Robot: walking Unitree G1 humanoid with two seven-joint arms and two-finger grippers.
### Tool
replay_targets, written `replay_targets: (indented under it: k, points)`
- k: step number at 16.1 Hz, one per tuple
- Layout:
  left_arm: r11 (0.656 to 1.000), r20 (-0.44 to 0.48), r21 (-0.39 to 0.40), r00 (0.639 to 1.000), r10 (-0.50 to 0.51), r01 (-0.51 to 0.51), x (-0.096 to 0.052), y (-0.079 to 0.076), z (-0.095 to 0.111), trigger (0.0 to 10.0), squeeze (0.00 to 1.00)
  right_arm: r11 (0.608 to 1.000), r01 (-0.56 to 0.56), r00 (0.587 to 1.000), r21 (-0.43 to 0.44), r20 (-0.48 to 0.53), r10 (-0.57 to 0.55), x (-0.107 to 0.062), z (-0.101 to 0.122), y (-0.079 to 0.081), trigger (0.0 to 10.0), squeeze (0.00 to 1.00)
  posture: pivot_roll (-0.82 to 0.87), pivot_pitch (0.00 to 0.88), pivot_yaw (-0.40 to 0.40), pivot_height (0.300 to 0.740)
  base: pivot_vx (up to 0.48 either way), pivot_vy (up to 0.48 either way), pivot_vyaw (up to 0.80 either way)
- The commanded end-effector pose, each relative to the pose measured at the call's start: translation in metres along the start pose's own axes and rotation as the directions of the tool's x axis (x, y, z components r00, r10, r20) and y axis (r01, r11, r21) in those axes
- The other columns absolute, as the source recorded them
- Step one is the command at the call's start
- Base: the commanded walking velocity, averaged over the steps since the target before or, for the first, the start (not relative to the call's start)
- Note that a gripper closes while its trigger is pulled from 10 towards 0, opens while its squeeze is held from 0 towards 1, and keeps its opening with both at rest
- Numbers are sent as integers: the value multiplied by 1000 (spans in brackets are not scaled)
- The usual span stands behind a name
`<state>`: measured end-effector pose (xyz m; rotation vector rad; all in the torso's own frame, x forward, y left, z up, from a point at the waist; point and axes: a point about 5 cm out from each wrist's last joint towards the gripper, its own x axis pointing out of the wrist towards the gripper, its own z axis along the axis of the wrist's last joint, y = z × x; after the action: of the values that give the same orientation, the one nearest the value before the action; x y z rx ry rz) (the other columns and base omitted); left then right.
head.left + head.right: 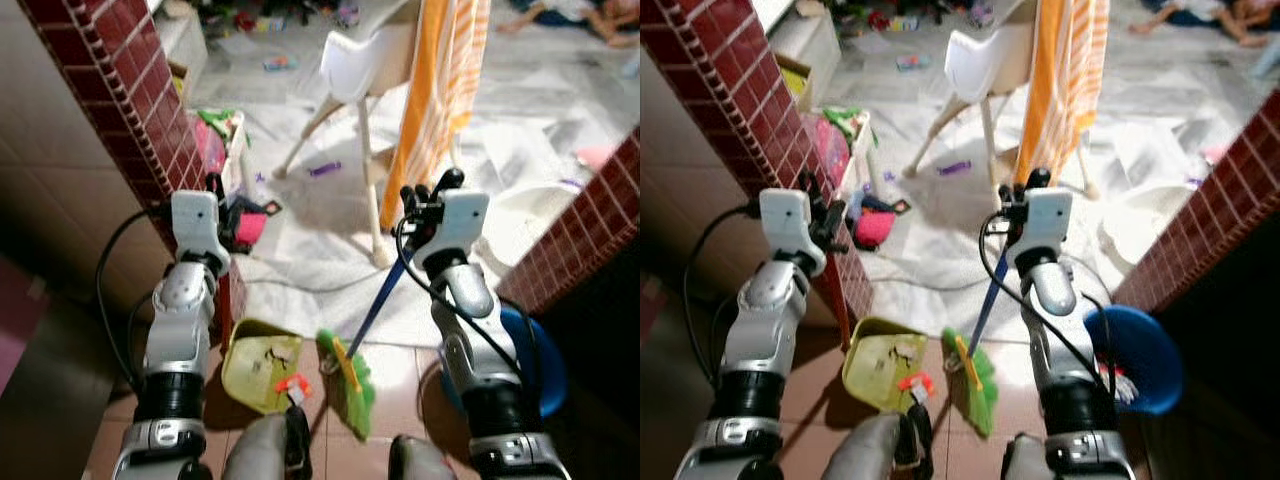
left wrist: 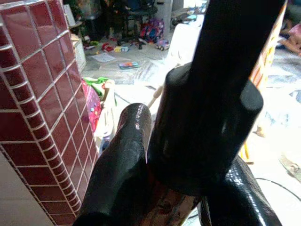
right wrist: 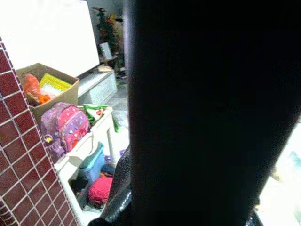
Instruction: Sweep floor
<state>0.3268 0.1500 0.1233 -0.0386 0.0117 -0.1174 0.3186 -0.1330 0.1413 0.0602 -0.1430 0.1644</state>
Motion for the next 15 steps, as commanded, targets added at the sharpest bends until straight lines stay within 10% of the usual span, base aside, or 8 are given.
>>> replay_targets:
  k: [1,15]
  points:
    - [942,-82,-329,992,-93,62,-1,-31,-23,10000,0,1000,13,1000,3,-1,-13,1,1,-1,10000,0,-75,64,4,740,-281,0,0]
    - [953,-85,-302,995,-47,19,1,-26,-21,10000,0,999,35,999,-39,-9,-36,5,-1,4,10000,0,-73,60,11,740,-133,0,0]
